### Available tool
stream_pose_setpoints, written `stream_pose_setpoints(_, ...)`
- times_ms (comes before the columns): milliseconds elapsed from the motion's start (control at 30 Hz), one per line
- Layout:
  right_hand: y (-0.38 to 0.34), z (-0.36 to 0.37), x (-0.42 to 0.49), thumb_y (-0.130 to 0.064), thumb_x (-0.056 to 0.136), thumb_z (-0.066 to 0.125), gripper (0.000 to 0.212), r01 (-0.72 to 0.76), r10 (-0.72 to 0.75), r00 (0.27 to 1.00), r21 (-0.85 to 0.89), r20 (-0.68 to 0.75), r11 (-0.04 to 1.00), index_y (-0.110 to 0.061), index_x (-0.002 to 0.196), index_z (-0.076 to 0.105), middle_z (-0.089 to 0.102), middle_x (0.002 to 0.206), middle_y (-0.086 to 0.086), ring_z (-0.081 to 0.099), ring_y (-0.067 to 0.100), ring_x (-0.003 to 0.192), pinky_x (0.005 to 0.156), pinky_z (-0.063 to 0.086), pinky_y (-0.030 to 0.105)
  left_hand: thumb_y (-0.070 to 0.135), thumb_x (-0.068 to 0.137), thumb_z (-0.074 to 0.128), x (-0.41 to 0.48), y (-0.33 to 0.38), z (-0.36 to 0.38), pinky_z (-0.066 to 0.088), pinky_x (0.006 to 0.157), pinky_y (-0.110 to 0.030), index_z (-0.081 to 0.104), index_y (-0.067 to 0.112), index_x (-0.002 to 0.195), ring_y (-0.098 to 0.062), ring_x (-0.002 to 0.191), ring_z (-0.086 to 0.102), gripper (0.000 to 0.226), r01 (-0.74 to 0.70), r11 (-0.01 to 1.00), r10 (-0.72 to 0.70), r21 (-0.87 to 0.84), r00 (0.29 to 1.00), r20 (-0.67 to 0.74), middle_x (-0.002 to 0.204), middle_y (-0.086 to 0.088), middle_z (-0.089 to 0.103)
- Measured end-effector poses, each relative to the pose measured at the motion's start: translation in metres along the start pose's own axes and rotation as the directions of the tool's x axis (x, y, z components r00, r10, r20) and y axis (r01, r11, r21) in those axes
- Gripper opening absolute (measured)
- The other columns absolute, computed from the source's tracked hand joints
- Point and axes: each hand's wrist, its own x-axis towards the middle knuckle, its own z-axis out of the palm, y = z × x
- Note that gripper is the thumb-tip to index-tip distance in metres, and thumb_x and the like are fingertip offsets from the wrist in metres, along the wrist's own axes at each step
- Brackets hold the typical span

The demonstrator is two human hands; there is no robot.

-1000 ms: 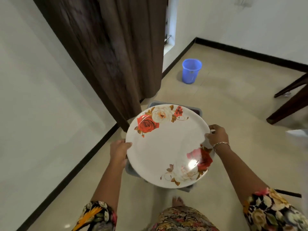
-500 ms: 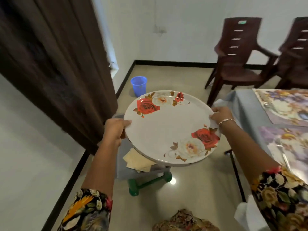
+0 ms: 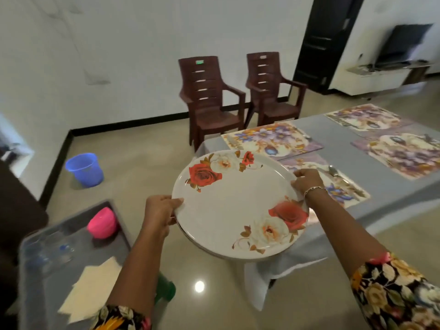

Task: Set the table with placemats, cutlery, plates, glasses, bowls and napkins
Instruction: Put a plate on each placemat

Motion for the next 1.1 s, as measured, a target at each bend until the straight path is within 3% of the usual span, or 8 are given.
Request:
stream_pose_setpoints(167, 0.062, -0.074, 0.054, 0.007, 0.080, 0.052, 0.033, -0.033, 0.030, 0.998, -0.059, -0.048, 0.998, -0.001, 0.111, 0.063, 0.047, 0.139, 0.011, 0.053, 0.034, 0.115, 0.093, 0.041, 0.034, -0.008, 0.084, 0.058, -0.007, -0.017, 0.109, 0.043, 0.032, -0.016, 0.055, 0.001, 0.073, -0.023, 0.056, 0.053, 0.014, 0.054, 0.998, -0.055, 0.022, 0.995, 0.084, 0.067, -0.012, 0.058)
stream_pose_setpoints(267, 0.090, -0.107, 0.083, 0.008, 0.080, 0.049, 0.042, -0.049, 0.046, 0.998, -0.064, -0.033, 0.997, -0.004, 0.118, 0.061, 0.061, 0.119, 0.019, 0.057, 0.035, 0.103, 0.083, 0.041, 0.031, -0.009, 0.084, 0.057, -0.010, -0.025, 0.160, 0.042, 0.032, -0.015, 0.056, -0.001, 0.077, -0.024, 0.058, 0.053, 0.011, 0.077, 0.997, -0.080, 0.030, 0.992, 0.102, 0.069, -0.013, 0.059)
stream_pose_setpoints(400, 0.116, -0.132, 0.114, 0.008, 0.081, 0.049, 0.031, -0.076, 0.075, 0.997, -0.069, -0.020, 0.995, -0.002, 0.105, 0.065, 0.064, 0.104, 0.022, 0.057, 0.037, 0.096, 0.085, 0.045, 0.038, -0.011, 0.082, 0.057, -0.010, -0.029, 0.210, 0.045, 0.039, -0.020, 0.059, -0.003, 0.081, -0.023, 0.057, 0.054, 0.009, 0.095, 0.995, -0.098, 0.043, 0.991, 0.086, 0.069, -0.010, 0.059)
stream_pose_setpoints(500, 0.129, -0.135, 0.141, 0.009, 0.079, 0.050, 0.030, -0.069, 0.070, 0.998, -0.071, 0.002, 0.995, -0.001, 0.103, 0.066, 0.064, 0.104, 0.022, 0.057, 0.038, 0.098, 0.088, 0.046, 0.042, -0.012, 0.082, 0.057, -0.003, -0.027, 0.235, 0.044, 0.047, -0.024, 0.060, -0.005, 0.089, -0.024, 0.059, 0.054, 0.011, 0.101, 0.994, -0.104, 0.036, 0.992, 0.076, 0.070, -0.009, 0.060)
stream_pose_setpoints(567, 0.134, -0.132, 0.161, 0.009, 0.078, 0.051, 0.031, -0.068, 0.069, 0.998, -0.070, 0.014, 0.995, -0.002, 0.103, 0.066, 0.064, 0.105, 0.022, 0.057, 0.039, 0.099, 0.089, 0.046, 0.042, -0.013, 0.082, 0.056, 0.006, -0.026, 0.248, 0.045, 0.041, -0.022, 0.061, -0.004, 0.089, -0.024, 0.058, 0.054, 0.012, 0.095, 0.995, -0.097, 0.038, 0.994, 0.057, 0.069, -0.009, 0.059)
stream_pose_setpoints(767, 0.151, -0.105, 0.220, 0.007, 0.076, 0.055, 0.035, -0.056, 0.063, 0.995, -0.089, 0.078, 0.994, -0.006, 0.108, 0.065, 0.065, 0.106, 0.021, 0.059, 0.039, 0.099, 0.086, 0.045, 0.036, -0.013, 0.082, 0.056, 0.036, -0.032, 0.275, 0.042, 0.033, -0.016, 0.060, 0.004, 0.072, -0.023, 0.058, 0.054, 0.021, 0.116, 0.993, -0.116, 0.013, 0.993, -0.026, 0.070, -0.009, 0.060)
stream_pose_setpoints(933, 0.150, -0.084, 0.253, 0.008, 0.075, 0.058, 0.030, 0.016, 0.011, 0.987, -0.167, 0.160, 0.986, -0.001, 0.102, 0.067, 0.066, 0.106, 0.021, 0.059, 0.039, 0.099, 0.081, 0.042, 0.033, -0.014, 0.081, 0.056, 0.058, -0.040, 0.283, 0.043, 0.055, -0.026, 0.063, 0.002, 0.080, -0.024, 0.061, 0.055, 0.016, 0.174, 0.985, -0.174, -0.009, 0.979, -0.106, 0.072, -0.008, 0.061)
stream_pose_setpoints(1100, 0.151, -0.066, 0.271, 0.009, 0.075, 0.060, 0.037, 0.035, 0.021, 0.968, -0.221, 0.250, 0.975, -0.001, 0.110, 0.065, 0.061, 0.118, 0.020, 0.056, 0.038, 0.107, 0.089, 0.042, 0.034, -0.012, 0.085, 0.053, 0.072, -0.046, 0.287, 0.042, 0.059, -0.025, 0.063, 0.002, 0.086, -0.021, 0.061, 0.052, 0.018, 0.196, 0.980, -0.191, 0.016, 0.965, -0.179, 0.072, -0.006, 0.059)
